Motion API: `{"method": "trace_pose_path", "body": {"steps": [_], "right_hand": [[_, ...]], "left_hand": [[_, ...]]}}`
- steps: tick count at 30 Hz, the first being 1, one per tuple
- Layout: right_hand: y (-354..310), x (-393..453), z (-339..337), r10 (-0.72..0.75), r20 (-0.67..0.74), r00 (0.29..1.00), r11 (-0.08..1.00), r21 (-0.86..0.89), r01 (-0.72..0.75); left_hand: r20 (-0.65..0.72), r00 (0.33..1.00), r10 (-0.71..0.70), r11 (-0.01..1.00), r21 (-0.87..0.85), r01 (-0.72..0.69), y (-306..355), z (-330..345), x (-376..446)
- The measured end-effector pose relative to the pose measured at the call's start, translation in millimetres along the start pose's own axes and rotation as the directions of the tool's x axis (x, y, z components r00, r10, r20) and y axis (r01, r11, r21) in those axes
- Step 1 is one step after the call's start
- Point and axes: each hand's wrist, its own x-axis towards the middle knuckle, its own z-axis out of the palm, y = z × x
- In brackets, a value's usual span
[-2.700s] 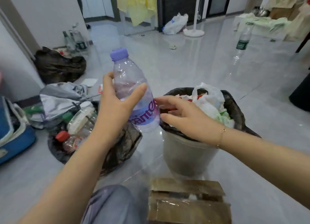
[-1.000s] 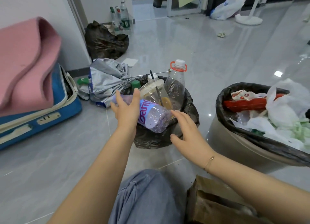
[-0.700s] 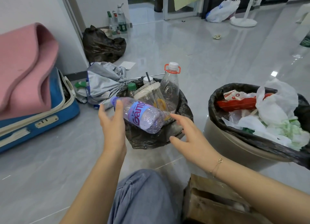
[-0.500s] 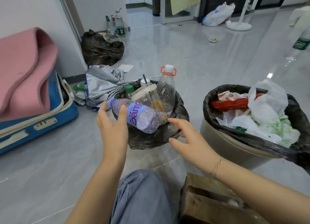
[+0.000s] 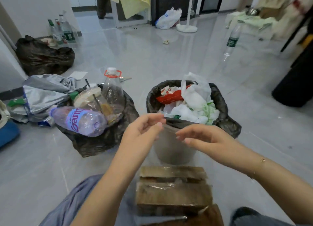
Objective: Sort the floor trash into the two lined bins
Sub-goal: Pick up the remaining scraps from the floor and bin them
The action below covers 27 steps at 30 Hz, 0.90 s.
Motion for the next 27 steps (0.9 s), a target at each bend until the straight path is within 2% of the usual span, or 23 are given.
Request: {"method": "trace_pose_path", "body": {"steps": [2,6,10,13,16,19,20,23,26,27], "right_hand": [[13.7,-17.8,-19.0,0.035,-0.078,0.996,0.999,0.034,-0.033],[45.5,-55.4,-48.3,0.116,-0.21,0.971,0.99,0.102,-0.096],[84.8,-96.8,-76.0,0.207,-0.35,0.914,0.976,0.145,-0.165],[122.9,-128.5,-90.1,0.303,-0.448,0.841,0.949,0.225,-0.222],[167.8,-157.9,-98.4,0.377,-0.555,0.741,0.926,0.229,-0.299],[209.3,-193.0,-105.9,0.449,-0.672,0.589,0.885,0.245,-0.395],[223.4,-208.6,-107.1,0.472,-0.705,0.529,0.866,0.26,-0.426],[254.3,-233.4,-101.5,0.516,-0.744,0.425,0.817,0.279,-0.504],[295.2,-268.0,-99.7,0.492,-0.823,0.285,0.695,0.173,-0.698],[307.9,-281.4,-100.6,0.488,-0.847,0.209,0.628,0.174,-0.759]], "left_hand": [[0.164,0.984,-0.064,0.998,0.011,0.063,0.8,25.0,-1.0],[0.276,0.95,-0.15,0.989,0.032,0.146,-1.1,80.1,2.6],[0.434,0.885,-0.166,0.986,0.076,0.148,-12.8,140.6,4.6],[0.562,0.81,-0.165,0.985,0.136,0.106,-28.1,193.1,5.4],[0.63,0.753,-0.191,0.979,0.177,0.101,-46.0,242.7,5.6],[0.665,0.714,-0.219,0.972,0.214,0.099,-64.9,295.5,3.7],[0.693,0.68,-0.24,0.967,0.228,0.11,-71.9,316.2,0.5],[0.723,0.628,-0.288,0.956,0.256,0.145,-85.7,346.8,-2.5],[0.733,0.588,-0.342,0.939,0.29,0.184,-96.6,372.1,-7.9],[0.735,0.574,-0.362,0.932,0.306,0.195,-99.9,378.9,-10.3]]}}
